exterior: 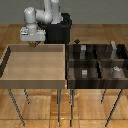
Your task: Place the loaf of bread into the appropriate compartment.
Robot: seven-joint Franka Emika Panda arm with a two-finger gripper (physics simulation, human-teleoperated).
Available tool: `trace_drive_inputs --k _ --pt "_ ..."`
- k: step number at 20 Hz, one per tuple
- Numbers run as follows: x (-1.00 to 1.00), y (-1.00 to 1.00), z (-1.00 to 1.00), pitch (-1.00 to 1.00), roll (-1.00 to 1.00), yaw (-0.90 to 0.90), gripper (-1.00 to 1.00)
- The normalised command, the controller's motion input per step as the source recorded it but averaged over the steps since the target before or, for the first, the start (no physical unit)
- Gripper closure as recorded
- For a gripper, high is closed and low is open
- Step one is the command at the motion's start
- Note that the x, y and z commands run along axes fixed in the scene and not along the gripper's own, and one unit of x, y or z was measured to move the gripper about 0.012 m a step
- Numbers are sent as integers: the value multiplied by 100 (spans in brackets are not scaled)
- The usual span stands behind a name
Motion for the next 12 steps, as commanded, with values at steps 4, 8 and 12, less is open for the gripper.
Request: trace_drive_inputs --k 4,8,12 --pt "0 100 0 0 0 0 100" --pt "0 100 0 0 0 0 100" --pt "0 100 0 0 0 0 100"
